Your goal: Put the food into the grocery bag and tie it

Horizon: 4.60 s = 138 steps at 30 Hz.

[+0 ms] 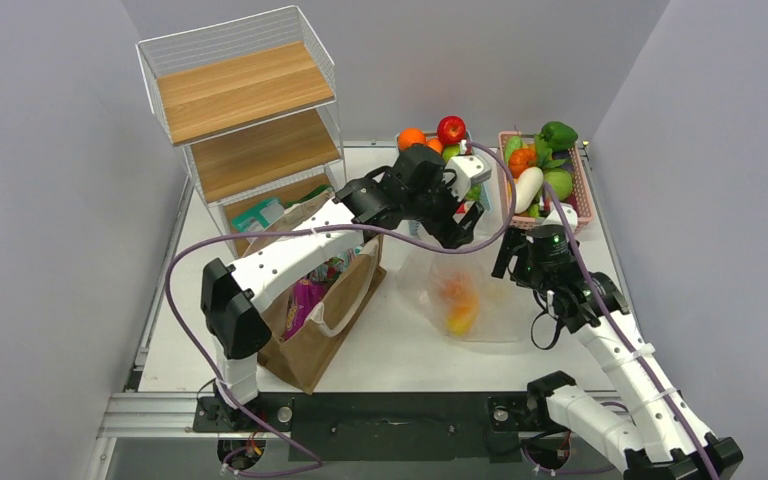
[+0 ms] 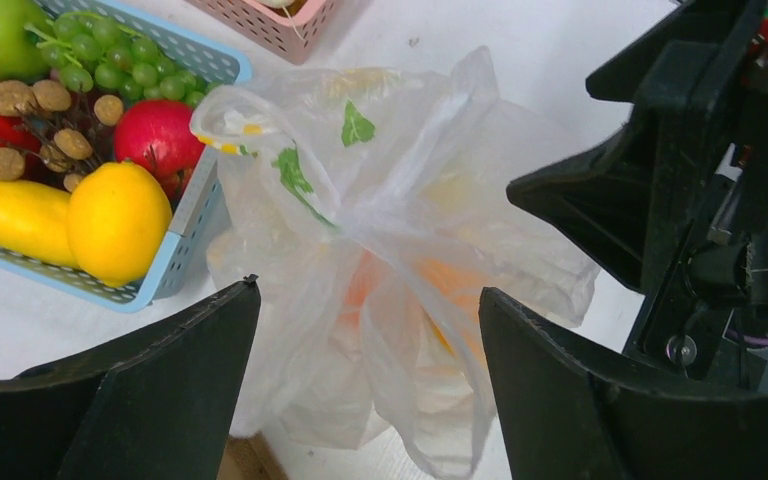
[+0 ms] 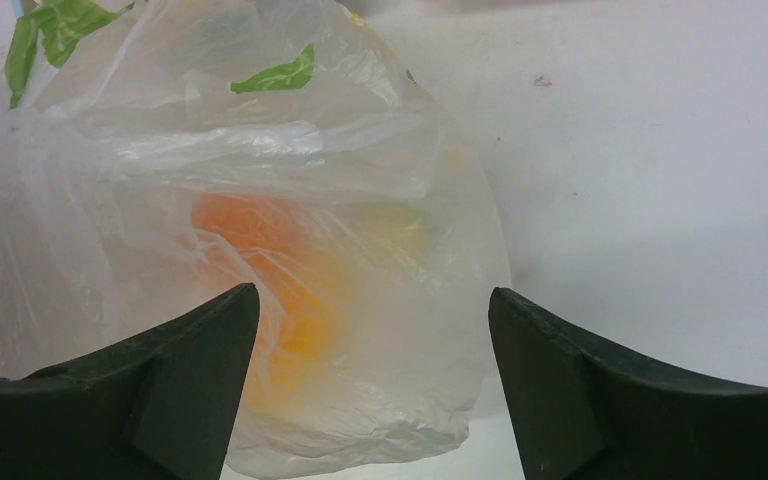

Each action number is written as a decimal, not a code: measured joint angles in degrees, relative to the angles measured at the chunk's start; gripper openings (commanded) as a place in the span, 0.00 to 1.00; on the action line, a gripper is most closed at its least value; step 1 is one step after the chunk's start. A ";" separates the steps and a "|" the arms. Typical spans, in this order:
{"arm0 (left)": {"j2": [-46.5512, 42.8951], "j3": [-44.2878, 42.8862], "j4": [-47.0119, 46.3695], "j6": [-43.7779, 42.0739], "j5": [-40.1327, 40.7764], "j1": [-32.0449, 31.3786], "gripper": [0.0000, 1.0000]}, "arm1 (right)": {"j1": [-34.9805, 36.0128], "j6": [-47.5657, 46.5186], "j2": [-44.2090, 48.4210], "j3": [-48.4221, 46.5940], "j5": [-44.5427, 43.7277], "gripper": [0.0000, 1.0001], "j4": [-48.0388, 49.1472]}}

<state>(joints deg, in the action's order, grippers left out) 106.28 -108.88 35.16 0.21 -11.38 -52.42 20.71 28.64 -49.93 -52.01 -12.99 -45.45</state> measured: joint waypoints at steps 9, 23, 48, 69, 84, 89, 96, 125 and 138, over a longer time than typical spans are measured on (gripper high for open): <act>8.11 -10.23 3.78 -2.99 -0.02 0.00 0.80 | 0.00 -0.20 3.69 0.00 -0.50 0.82 -2.14; 13.77 -12.31 6.97 -2.99 -0.04 0.37 0.81 | 0.00 -0.11 4.57 0.00 -3.98 0.85 -3.06; 19.61 -9.60 4.44 1.09 -7.39 1.14 0.00 | 0.00 -0.09 4.57 0.44 -4.26 0.86 -3.10; -3.28 0.00 0.33 9.46 1.73 1.09 0.00 | 0.00 0.83 6.97 -1.05 -8.52 0.86 -3.06; -25.20 0.31 -1.99 10.58 12.63 0.96 0.00 | 0.00 2.40 6.86 -1.22 -8.70 0.86 -3.02; -29.99 0.31 -1.92 9.62 18.27 0.98 0.00 | 0.00 2.51 5.88 -2.29 -8.72 0.86 -2.99; -35.10 0.31 -0.33 7.80 27.63 0.98 0.00 | 0.00 2.64 4.52 -3.28 -8.61 0.86 -2.71; -56.24 30.84 6.75 16.50 43.93 0.98 0.00 | 0.00 3.82 1.11 -2.51 -4.96 0.85 0.46; -55.04 43.10 2.78 32.39 36.72 0.98 0.00 | 0.00 4.00 0.92 -1.16 -4.09 0.85 1.88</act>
<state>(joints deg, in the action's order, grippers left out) 51.24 -65.78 37.93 32.60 25.34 -51.44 20.71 32.64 -49.01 -53.17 -17.08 -43.57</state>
